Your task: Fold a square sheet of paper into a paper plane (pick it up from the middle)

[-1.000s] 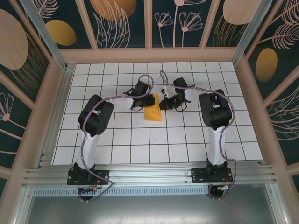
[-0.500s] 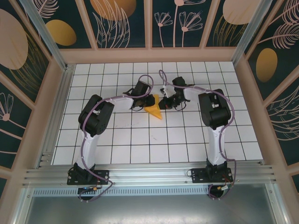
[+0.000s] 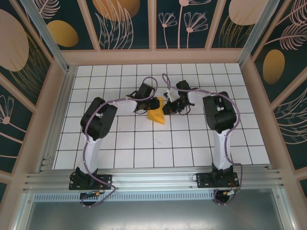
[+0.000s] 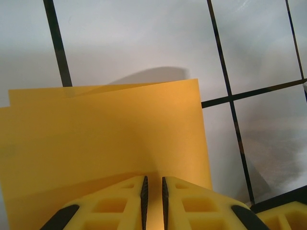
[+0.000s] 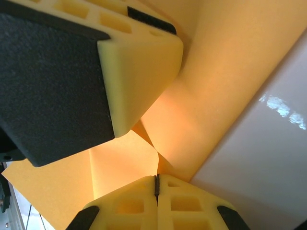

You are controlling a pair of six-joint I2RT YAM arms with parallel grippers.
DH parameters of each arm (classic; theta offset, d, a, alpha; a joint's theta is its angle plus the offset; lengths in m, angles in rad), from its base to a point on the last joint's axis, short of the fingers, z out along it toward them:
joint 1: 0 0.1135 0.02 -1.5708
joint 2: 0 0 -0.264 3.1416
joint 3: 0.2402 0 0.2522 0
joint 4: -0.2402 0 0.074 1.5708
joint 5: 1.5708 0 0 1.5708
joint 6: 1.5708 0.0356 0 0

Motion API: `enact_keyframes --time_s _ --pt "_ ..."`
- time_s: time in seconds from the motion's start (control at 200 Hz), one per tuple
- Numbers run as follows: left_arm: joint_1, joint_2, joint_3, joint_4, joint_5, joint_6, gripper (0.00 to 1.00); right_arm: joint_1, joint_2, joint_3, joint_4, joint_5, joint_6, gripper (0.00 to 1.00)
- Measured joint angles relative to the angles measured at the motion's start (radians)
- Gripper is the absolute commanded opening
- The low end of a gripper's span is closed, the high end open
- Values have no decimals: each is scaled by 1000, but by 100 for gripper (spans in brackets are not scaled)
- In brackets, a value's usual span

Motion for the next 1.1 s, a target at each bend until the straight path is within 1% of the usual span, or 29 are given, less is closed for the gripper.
enact_keyframes --time_s 0.16,0.245,0.295,0.4,0.455,0.56,0.63,0.766,0.951,1.101 --pt "0 -3 -8 11 0 0 22 1 0 0 0 0 0 1" --pt "0 -21 -27 20 -4 -3 26 2 0 -1 3 0 3 1" --pt "0 -42 -43 24 -10 -5 32 3 0 -1 4 0 3 1" --pt "0 -107 -78 43 -31 -22 33 4 0 -7 16 0 10 1" --pt "0 -146 -95 67 -38 -35 32 4 0 -8 19 0 14 1" --pt "0 -223 -138 140 -34 -75 26 4 0 -8 19 1 23 1" --pt "0 -264 -182 208 -10 -121 21 5 0 -9 24 2 28 1" --pt "0 -302 -315 357 51 -229 17 6 0 -14 33 0 30 1" --pt "0 -304 -483 459 84 -352 16 6 -10 -32 55 0 34 1" --pt "0 -304 -507 506 107 -409 16 8 -14 -39 67 3 37 1"
